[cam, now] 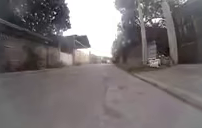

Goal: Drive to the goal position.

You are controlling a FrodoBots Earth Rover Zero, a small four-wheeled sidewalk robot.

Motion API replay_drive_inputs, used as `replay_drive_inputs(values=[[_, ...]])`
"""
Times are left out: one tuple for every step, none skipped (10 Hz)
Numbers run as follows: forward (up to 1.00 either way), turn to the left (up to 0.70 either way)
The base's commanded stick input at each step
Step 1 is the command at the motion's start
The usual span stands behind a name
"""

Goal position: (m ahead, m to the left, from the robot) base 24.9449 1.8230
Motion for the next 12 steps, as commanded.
replay_drive_inputs(values=[[1.00,0.00],[1.00,0.00],[1.00,0.00],[1.00,0.00],[1.00,0.00],[1.00,0.00],[1.00,0.00],[1.00,0.00],[1.00,0.00],[1.00,0.00],[1.00,0.00],[1.00,0.00]])
